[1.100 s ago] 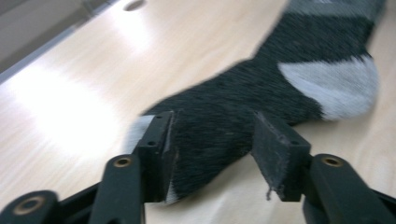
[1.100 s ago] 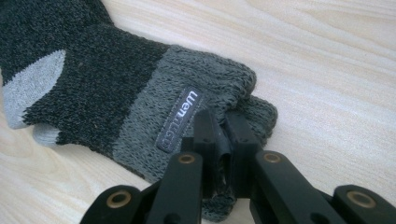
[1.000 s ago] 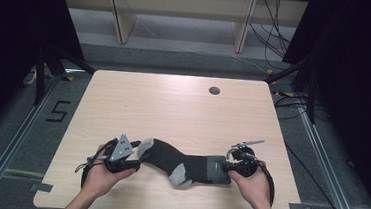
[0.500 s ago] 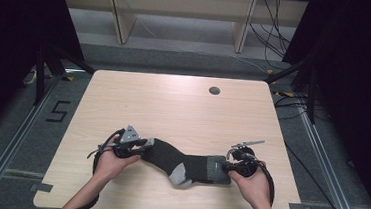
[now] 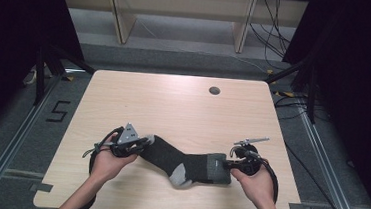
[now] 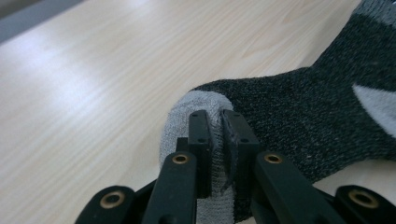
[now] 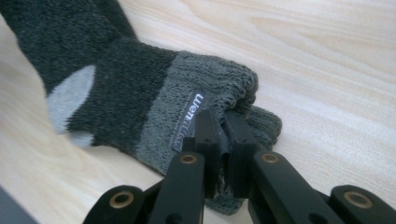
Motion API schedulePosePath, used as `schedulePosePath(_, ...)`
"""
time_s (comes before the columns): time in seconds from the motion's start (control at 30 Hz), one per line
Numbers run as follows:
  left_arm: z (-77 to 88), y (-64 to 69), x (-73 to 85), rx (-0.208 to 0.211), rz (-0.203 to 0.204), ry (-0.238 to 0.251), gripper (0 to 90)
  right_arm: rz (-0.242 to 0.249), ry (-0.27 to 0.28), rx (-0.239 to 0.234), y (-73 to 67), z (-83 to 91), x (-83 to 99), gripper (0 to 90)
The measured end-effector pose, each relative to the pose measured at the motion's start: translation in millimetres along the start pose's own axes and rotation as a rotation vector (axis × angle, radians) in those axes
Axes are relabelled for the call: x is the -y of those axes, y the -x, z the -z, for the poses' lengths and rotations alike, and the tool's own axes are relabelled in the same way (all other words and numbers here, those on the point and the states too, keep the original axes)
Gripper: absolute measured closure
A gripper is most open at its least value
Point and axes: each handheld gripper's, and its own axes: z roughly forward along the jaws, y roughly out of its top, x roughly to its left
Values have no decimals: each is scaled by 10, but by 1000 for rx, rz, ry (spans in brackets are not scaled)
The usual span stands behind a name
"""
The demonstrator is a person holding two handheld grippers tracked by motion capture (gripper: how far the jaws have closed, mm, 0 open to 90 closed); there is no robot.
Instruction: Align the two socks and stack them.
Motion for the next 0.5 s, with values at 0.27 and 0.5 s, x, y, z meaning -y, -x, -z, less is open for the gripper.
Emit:
schedulePosePath(0.27, 105, 66, -136, 16, -3, 17, 820, -12, 31, -28, -13, 248, -34, 867)
schedulePosePath(0.5, -33, 57, -78, 34, 7, -19, 819, -22, 6, -44, 56, 221, -9, 866)
